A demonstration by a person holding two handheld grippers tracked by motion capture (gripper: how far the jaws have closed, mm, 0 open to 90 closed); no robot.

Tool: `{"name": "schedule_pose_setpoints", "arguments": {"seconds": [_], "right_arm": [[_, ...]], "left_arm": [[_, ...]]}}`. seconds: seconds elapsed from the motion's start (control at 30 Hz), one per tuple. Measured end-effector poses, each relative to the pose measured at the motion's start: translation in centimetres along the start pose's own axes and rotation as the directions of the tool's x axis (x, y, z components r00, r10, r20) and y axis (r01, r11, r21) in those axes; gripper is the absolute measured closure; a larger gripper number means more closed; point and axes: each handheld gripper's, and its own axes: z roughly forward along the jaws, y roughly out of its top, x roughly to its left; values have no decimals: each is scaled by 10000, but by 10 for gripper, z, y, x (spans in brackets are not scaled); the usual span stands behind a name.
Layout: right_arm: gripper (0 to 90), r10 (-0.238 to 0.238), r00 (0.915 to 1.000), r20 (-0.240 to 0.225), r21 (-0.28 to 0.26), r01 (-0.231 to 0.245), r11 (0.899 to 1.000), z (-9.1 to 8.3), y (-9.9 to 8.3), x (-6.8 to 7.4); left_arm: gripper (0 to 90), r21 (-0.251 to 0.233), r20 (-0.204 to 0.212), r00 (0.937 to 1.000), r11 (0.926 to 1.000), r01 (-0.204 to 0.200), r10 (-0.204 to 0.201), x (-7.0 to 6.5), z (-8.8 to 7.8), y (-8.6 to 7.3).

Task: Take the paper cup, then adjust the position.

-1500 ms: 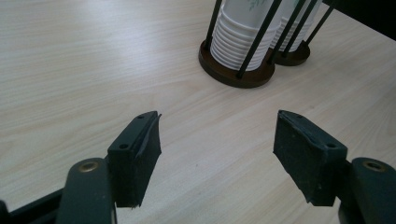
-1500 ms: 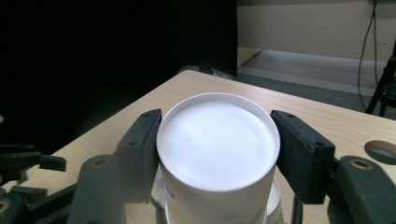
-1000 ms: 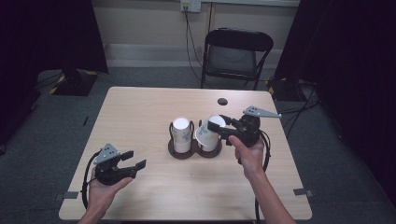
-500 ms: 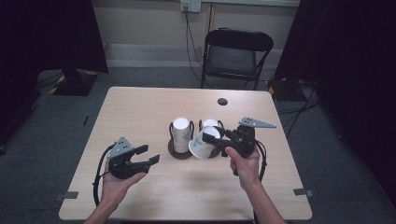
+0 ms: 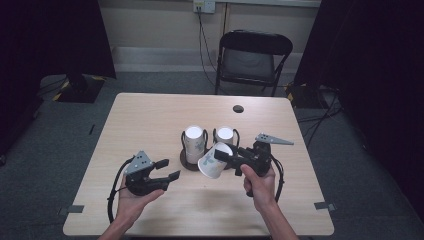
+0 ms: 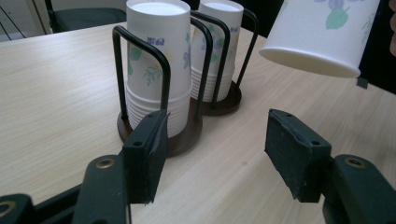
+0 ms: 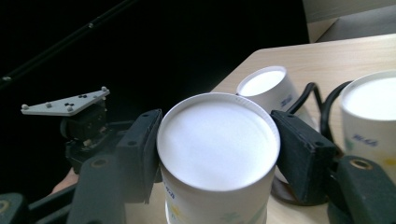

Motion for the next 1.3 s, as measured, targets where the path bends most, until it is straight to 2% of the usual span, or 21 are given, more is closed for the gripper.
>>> {"name": "schedule_pose_setpoints", "arguments": {"seconds": [0.13, 0.23, 0.37, 0.4, 0.43, 0.47, 0.57, 0.63, 0.77, 0.8, 0.93, 1.07, 1.13, 1.2, 1.3], "right_arm": [[366, 219, 9996, -175, 98, -218, 9997, 4, -7, 3], [366, 420, 9984, -378, 4, -420, 9991, 3, -9, 5], [366, 602, 9966, -564, -39, -605, 9982, 3, -10, 5], [366, 811, 9941, -717, -30, -815, 9967, 4, -11, 5], [366, 811, 9941, -717, -30, -815, 9967, 4, -11, 5], [366, 858, 9934, -768, 2, -860, 9963, 5, -13, 6], [366, 965, 9919, -824, 71, -962, 9953, 6, -14, 7], [366, 1042, 9905, -900, 139, -1034, 9945, 7, -15, 7], [366, 1424, 9832, -1142, 206, -1409, 9898, 9, -18, 8], [366, 1637, 9793, -1186, 361, -1605, 9864, 10, -20, 9], [366, 1877, 9737, -1290, 441, -1834, 9820, 12, -22, 9], [366, 2073, 9679, -1419, 549, -2014, 9780, 13, -23, 9], [366, 2233, 9624, -1545, 611, -2163, 9744, 14, -24, 8], [366, 2266, 9610, -1585, 626, -2193, 9736, 14, -24, 8], [366, 2530, 9526, -1689, 793, -2427, 9669, 16, -26, 8]], "left_arm": [[451, -207, 107, 9998, 9997, -151, 154, -3, 0, 0], [462, -363, 272, 9983, 9981, -496, 506, -9, 2, -1], [475, -544, 463, 9973, 9970, -545, 571, -14, 6, -2], [479, -535, 460, 9962, 9960, -709, 734, -18, 9, -1], [483, -535, 460, 9962, 9960, -709, 734, -18, 9, -1], [494, -718, 644, 9951, 9949, -703, 749, -21, 11, -1], [494, -753, 706, 9936, 9937, -831, 885, -23, 13, 1], [538, -769, 803, 9927, 9935, -833, 895, -24, 13, 3], [558, -667, 863, 9899, 9920, -1071, 1127, -28, 16, 5], [574, -685, 971, 9887, 9918, -1075, 1139, -30, 19, 5], [588, -869, 988, 9858, 9880, -1274, 1358, -37, 21, 4], [612, -1036, 881, 9862, 9860, -1309, 1402, -40, 23, 1], [614, -1175, 766, 9864, 9837, -1361, 1456, -42, 25, 0], [621, -1177, 707, 9863, 9831, -1404, 1493, -42, 26, -1], [625, -1415, 631, 9856, 9790, -1465, 1566, -43, 27, -2]]}}
